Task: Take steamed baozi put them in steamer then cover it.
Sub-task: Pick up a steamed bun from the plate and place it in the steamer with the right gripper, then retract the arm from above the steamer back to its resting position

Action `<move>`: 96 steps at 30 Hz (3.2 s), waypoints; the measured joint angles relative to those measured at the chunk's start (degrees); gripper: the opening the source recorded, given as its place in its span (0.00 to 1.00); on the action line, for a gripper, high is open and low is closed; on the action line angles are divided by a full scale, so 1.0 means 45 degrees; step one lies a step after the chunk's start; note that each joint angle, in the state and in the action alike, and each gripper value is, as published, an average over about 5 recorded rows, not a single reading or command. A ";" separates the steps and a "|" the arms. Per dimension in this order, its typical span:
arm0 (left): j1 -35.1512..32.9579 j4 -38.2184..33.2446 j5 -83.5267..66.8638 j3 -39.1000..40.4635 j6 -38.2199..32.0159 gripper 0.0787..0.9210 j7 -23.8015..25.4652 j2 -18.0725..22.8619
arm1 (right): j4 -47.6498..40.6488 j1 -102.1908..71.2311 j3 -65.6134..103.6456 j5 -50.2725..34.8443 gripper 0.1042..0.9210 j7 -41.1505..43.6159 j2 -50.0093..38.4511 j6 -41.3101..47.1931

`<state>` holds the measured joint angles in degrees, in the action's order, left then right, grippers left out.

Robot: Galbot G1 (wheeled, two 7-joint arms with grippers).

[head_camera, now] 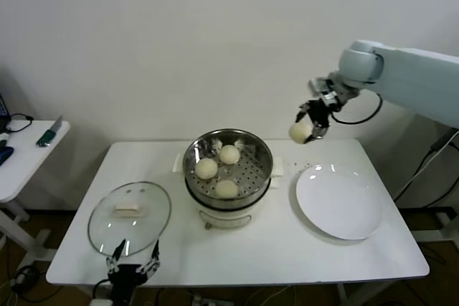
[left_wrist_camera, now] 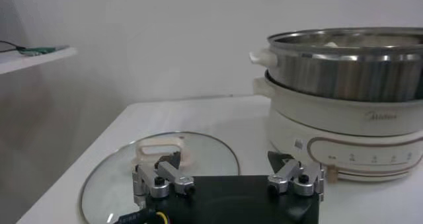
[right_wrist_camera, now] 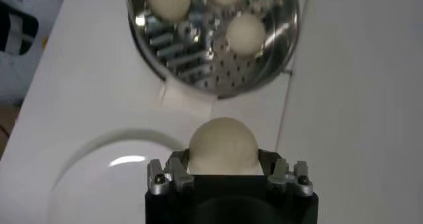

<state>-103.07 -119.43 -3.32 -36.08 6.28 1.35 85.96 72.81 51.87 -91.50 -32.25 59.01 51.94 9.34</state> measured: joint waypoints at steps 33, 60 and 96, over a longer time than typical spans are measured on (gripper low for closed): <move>0.0220 0.0208 -0.0233 -0.0145 0.0008 0.88 0.0006 -0.0110 | -0.0561 -0.2737 0.0118 -0.0427 0.72 -0.1609 0.3624 0.1895; 0.0234 0.0055 -0.0373 -0.0173 0.0107 0.88 0.0014 -0.0194 | -0.0785 -0.2846 0.0878 -0.0569 0.88 -0.1795 0.3381 0.1713; 0.0919 0.0109 0.0693 0.0103 -0.0410 0.88 0.0047 -0.0731 | 0.4347 -1.7099 1.8710 -0.1680 0.88 -1.0975 -0.4065 0.0400</move>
<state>-98.94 -118.94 -0.20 -35.62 4.43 1.56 82.67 92.37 -25.07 -7.31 -39.81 9.63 33.65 11.14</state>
